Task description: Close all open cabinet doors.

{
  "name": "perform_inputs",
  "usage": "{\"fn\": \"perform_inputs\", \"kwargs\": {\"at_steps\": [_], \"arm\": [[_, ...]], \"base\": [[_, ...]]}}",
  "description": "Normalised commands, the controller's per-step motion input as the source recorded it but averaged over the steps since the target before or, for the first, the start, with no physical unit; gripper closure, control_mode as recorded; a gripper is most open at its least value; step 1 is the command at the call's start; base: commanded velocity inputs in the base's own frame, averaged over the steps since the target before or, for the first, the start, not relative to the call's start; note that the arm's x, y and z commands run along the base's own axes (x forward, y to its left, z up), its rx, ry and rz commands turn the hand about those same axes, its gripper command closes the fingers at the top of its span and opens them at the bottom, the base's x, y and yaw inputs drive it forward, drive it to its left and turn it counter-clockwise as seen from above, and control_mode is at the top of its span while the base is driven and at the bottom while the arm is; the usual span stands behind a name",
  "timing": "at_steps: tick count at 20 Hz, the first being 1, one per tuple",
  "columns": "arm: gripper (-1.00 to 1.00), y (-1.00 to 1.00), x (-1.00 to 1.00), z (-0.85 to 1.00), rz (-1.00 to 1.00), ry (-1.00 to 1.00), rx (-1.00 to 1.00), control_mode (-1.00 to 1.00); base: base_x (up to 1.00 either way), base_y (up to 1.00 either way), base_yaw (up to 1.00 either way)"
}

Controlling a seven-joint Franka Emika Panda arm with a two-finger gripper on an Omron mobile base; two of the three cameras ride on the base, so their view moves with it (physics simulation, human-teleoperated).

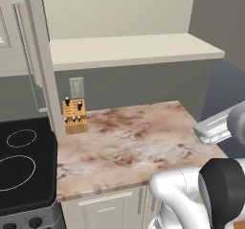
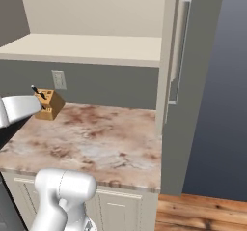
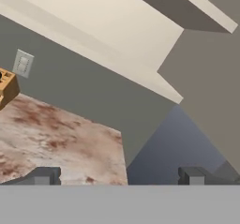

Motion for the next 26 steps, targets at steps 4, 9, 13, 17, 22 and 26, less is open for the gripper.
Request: {"fn": "perform_inputs", "kwargs": {"at_steps": [4,9,13,17,22,26], "arm": [[-1.0,-0.23,-0.3,-0.33,-0.01,-0.03,0.0,-1.0],[-1.0,-0.38,-0.04,-0.35,0.0,-0.02,0.01,-1.0],[-1.0,-0.51,0.0,-0.35,0.0,-0.01,0.04,-1.0],[-1.0,-0.4,-0.06,-0.47,0.0,-0.09,0.02,-1.0],[-1.0,-0.21,-0.22,-0.57,0.08,-0.17,0.0,-1.0],[-1.0,-0.34,-0.25,-0.47,0.12,-0.17,0.03,-1.0]], "base": [[0.0,0.0,0.0],[0.0,0.0,0.0],[0.0,0.0,0.0],[0.0,0.0,0.0],[0.0,0.0,0.0],[0.0,0.0,0.0]]}}
